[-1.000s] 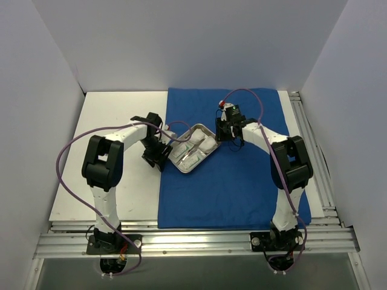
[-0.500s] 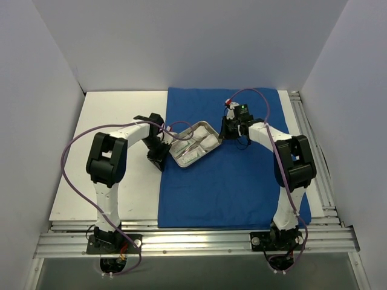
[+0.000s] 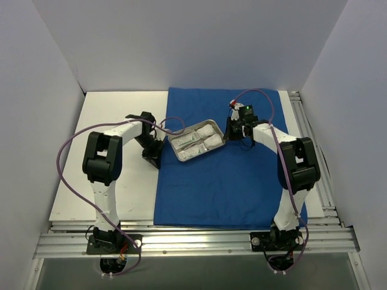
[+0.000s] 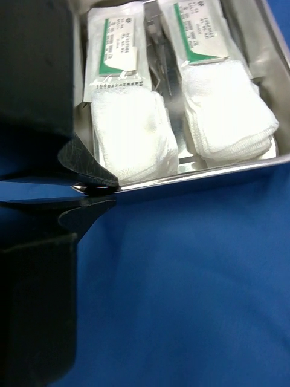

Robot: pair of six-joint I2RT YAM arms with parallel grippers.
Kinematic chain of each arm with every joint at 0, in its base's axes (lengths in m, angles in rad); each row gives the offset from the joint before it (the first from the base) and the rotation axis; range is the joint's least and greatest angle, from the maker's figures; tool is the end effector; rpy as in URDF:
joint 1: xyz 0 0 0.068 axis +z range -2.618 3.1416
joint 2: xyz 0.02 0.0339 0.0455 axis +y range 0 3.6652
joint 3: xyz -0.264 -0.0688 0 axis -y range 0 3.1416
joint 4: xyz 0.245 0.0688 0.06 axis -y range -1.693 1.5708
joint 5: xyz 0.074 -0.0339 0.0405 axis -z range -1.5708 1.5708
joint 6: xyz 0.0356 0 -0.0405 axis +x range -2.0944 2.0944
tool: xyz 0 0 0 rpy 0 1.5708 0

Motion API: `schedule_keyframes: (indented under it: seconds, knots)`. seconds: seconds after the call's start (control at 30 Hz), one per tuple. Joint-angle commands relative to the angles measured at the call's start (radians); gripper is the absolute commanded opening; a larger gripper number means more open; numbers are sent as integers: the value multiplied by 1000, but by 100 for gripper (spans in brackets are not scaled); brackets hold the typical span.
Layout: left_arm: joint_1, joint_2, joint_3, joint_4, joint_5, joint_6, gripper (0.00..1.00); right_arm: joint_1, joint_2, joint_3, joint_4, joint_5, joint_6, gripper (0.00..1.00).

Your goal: Prepare the surgical pack

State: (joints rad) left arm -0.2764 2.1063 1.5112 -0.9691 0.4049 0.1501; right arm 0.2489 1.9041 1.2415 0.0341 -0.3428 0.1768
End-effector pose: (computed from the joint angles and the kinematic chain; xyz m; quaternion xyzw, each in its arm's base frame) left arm 0.3732 -0.1204 0.1462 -0.2080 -0.9572 0.2009 0.0095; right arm 0.4074 0.1159 0.1963 -0.1090 0.8746 0.2430 0.4051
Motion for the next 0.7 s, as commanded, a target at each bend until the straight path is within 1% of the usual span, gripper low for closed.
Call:
schedule_keyframes:
  seconds: [0.0,0.17,0.3,0.37,0.4,0.57,0.6,0.67]
  knots:
    - [89,30,61,144,-138,28,2,-34,-88,-14,-105,88,-42,0]
    - [178,70,159,102,-175,42,2,-34,-126,-43,-141,96,-83,0]
    - [247,105,243,90,-241,78,2,-28,-143,-53,-161,87,-112,0]
    - [269,130,325,49,-282,91,2,-11,-142,-48,-177,77,-131,0]
    - [304,150,349,38,-294,104,2,-5,-134,-45,-183,79,-134,0]
    - [351,192,464,18,-394,143,2,33,-120,-42,-165,68,-123,0]
    - [355,202,475,17,-440,147,2,41,-113,-37,-160,65,-112,0]
    - [365,213,503,26,-465,164,2,68,-106,-36,-139,67,-97,0]
